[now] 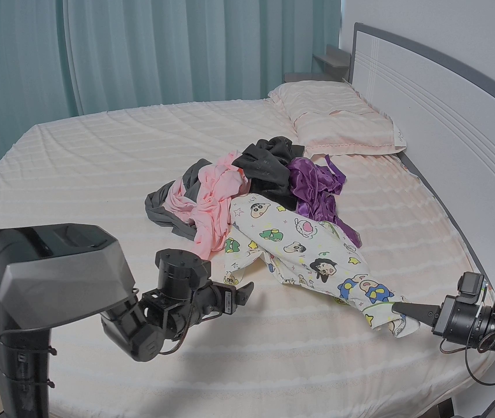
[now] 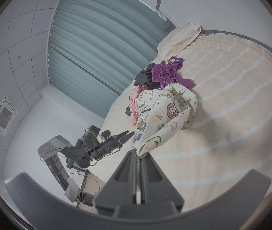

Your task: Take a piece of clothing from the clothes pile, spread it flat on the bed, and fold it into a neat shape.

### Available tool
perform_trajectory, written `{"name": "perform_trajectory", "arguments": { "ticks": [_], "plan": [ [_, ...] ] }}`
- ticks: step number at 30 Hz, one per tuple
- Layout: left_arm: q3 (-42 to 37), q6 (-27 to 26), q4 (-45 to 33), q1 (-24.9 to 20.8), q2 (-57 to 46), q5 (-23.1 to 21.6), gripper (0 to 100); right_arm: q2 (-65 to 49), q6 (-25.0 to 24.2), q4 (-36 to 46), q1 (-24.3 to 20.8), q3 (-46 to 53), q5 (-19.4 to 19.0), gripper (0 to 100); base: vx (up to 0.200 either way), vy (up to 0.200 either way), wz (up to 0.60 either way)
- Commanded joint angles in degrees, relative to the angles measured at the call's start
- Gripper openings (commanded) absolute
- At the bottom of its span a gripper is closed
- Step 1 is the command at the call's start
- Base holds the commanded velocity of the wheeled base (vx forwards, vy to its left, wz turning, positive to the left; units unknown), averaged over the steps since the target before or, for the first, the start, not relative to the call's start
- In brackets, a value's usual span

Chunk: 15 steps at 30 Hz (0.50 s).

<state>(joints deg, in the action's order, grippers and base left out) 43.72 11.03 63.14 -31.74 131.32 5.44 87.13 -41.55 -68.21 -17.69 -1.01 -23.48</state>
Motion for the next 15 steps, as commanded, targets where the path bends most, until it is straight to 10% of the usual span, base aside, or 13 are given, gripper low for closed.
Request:
{"name": "perform_trajectory", "arguments": {
  "ticks": [1,9,10,15],
  "plan": [
    [10.6,0.8,0.2,0.5,11.5,1.1,100,0.0,0.1,0.0,0.1,0.0,0.0,0,0.0,0.0,0.0],
    [14.3,0.7,-0.5,2.8,12.6,1.2,100,0.0,0.1,0.0,0.1,0.0,0.0,0,0.0,0.0,0.0],
    [14.5,0.8,-0.4,3.1,12.6,1.2,0,0.1,0.1,0.0,0.1,0.0,0.0,0,0.0,0.0,0.0],
    [14.4,1.3,0.0,3.2,12.2,1.2,0,0.0,0.1,0.0,0.2,0.0,0.1,0,0.0,0.0,0.0]
  ]
}}
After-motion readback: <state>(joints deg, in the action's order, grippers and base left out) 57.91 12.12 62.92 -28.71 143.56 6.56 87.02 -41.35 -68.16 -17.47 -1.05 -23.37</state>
